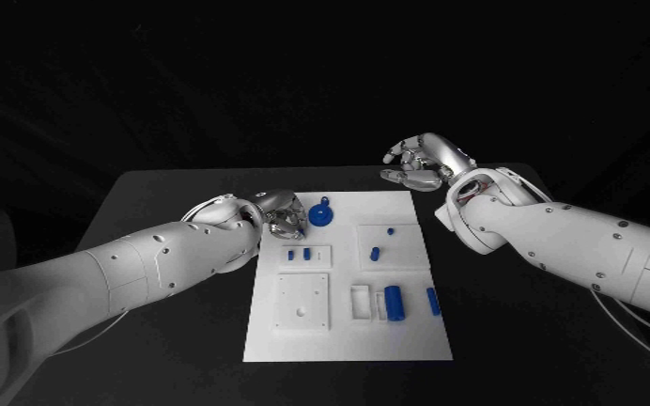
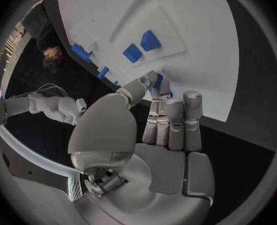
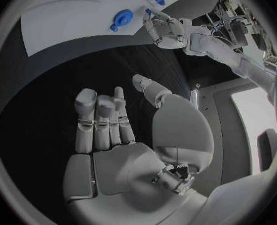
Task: Assemble the parts on the task board
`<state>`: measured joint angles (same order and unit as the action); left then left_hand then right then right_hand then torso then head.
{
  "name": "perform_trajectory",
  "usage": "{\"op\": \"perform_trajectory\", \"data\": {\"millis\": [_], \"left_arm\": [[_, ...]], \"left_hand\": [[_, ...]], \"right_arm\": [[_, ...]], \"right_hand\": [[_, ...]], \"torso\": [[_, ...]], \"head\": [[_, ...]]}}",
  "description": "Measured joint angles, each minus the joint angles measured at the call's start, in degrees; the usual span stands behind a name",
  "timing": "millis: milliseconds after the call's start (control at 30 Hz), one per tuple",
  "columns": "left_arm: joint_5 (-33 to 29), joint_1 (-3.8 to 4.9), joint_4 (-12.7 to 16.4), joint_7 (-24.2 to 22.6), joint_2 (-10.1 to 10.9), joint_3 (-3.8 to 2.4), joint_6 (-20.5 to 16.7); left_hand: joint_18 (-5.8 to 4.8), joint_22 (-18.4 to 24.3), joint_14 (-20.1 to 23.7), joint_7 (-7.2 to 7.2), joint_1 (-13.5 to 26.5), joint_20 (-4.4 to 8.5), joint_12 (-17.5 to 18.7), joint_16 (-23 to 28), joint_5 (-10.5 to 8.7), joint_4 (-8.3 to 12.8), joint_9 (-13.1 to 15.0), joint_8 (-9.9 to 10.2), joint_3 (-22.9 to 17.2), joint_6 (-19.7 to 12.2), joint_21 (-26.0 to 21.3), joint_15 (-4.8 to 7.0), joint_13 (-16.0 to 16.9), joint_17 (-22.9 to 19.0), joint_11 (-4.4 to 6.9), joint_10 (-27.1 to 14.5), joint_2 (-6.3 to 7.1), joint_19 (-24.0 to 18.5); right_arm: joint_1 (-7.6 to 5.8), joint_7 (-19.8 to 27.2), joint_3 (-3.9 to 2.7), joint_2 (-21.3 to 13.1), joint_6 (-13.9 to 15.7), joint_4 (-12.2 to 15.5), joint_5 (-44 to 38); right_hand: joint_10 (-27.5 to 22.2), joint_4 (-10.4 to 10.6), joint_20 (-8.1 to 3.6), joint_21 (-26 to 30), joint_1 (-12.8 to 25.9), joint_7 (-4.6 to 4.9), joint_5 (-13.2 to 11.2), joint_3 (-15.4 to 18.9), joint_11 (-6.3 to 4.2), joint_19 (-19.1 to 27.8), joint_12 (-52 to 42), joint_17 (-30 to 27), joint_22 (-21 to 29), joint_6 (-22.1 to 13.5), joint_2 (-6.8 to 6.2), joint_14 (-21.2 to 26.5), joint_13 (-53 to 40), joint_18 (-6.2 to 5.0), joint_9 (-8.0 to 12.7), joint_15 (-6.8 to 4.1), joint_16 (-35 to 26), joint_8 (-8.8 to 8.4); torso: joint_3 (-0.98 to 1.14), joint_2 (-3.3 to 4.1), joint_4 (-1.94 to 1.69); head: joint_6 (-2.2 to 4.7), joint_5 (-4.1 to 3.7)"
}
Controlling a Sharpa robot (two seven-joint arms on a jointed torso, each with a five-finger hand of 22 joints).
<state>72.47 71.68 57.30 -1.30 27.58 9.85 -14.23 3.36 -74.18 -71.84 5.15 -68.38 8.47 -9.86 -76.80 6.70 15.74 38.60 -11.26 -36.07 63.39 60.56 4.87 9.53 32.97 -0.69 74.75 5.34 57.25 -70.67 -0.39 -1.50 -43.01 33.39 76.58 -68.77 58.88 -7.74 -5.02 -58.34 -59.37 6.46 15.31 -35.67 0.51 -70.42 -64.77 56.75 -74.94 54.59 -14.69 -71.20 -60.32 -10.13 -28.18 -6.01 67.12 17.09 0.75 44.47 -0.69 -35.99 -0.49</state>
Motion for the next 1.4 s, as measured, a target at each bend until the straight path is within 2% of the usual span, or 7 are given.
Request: {"op": "perform_trajectory", "data": {"millis": [167, 400, 700, 1133, 1400], "left_arm": [[0.1, 0.0, -0.2, 0.2, -0.1, 0.04, 0.1], [0.9, 0.19, -0.1, 0.3, 0.0, 0.53, 0.2], [1.3, 0.26, 0.5, 0.3, 0.1, 0.61, 0.5], [1.8, -0.01, 0.4, -1.4, 0.0, 1.25, -0.5], [3.1, 0.44, 0.0, -1.6, -0.5, 2.36, -0.9]], "left_hand": [[0.0, 0.0, 0.0, -0.06, 0.0, 0.0, -0.2, 0.0, -0.01, 0.0, 0.0, 0.0, 0.0, -0.1, 0.0, 0.0, 0.0, 0.0, 0.0, 0.0, 0.0, 0.0], [0.0, 0.0, 0.0, -0.27, 0.0, -0.02, -0.2, 0.0, -0.05, 0.0, 0.2, 0.1, 0.0, 0.1, 0.0, -0.01, 0.0, 0.0, 0.0, 0.0, 0.01, 0.0], [0.0, 0.0, 0.0, -0.13, -0.1, 0.12, -0.2, 0.0, -0.12, 0.0, 0.1, 0.0, 0.0, 0.2, 0.0, -0.01, 0.2, 0.0, 0.0, 0.0, 0.08, -0.1], [0.0, 0.0, -0.1, -0.11, -0.1, 0.03, -0.1, 0.0, 0.12, 0.3, 0.0, 0.0, 0.0, 0.2, 0.0, -0.11, 0.2, -0.1, 0.0, 0.4, -0.07, -0.2], [0.0, 0.0, 0.0, -0.08, -0.1, 0.02, -0.1, 0.0, 0.12, 0.3, 0.1, 0.0, 0.0, 0.1, 0.0, 0.01, 0.2, -0.2, -0.03, 0.7, -0.06, -0.2]], "right_arm": [[0.0, 0.0, 0.0, 0.0, 0.0, 0.0, 0.0], [0.0, 0.0, 0.0, -0.1, 0.0, 0.0, 0.0], [0.0, 0.0, 0.0, 0.0, 0.0, 0.0, 0.0], [0.0, 0.0, 0.0, 0.0, 0.0, 0.0, 0.0], [0.0, 0.0, 0.0, 0.0, -0.1, 0.0, 0.0]], "right_hand": [[0.0, 0.0, 0.01, 0.0, 0.0, 0.0, 0.0, 0.0, 0.0, 0.0, 0.0, 0.0, 0.0, 0.0, 0.0, 0.0, 0.0, 0.0, 0.0, 0.0, 0.0, 0.0], [0.0, 0.0, 0.02, 0.0, 0.0, -0.01, 0.0, 0.0, 0.0, 0.0, 0.0, 0.0, 0.0, 0.0, 0.0, 0.0, 0.0, 0.0, 0.0, 0.0, 0.0, 0.0], [0.0, 0.0, 0.03, 0.0, 0.0, -0.03, 0.0, 0.0, 0.0, 0.0, 0.0, 0.0, 0.0, 0.0, 0.0, 0.0, 0.0, 0.0, 0.0, 0.0, 0.0, 0.0], [0.0, 0.0, 0.12, 0.0, 0.0, -0.14, 0.0, 0.0, 0.0, -0.1, 0.0, 0.0, 0.0, -0.1, 0.0, 0.0, 0.0, 0.01, 0.0, 0.0, 0.0, 0.0], [0.0, -0.2, 0.13, 0.0, 0.0, -0.16, 0.0, 0.2, 0.0, -0.1, 0.0, 0.0, 0.0, -0.1, 0.0, 0.0, 0.0, 0.0, 0.0, 0.0, 0.0, 0.0]], "torso": [[0.0, 0.0, 0.01], [0.03, -0.01, 0.03], [0.02, -0.02, -0.03], [-0.01, 0.0, -0.05], [0.02, -0.01, -0.01]], "head": [[-0.07, -0.01], [-0.08, -0.07], [-0.04, -0.12], [0.05, -0.08], [0.09, -0.12]]}}
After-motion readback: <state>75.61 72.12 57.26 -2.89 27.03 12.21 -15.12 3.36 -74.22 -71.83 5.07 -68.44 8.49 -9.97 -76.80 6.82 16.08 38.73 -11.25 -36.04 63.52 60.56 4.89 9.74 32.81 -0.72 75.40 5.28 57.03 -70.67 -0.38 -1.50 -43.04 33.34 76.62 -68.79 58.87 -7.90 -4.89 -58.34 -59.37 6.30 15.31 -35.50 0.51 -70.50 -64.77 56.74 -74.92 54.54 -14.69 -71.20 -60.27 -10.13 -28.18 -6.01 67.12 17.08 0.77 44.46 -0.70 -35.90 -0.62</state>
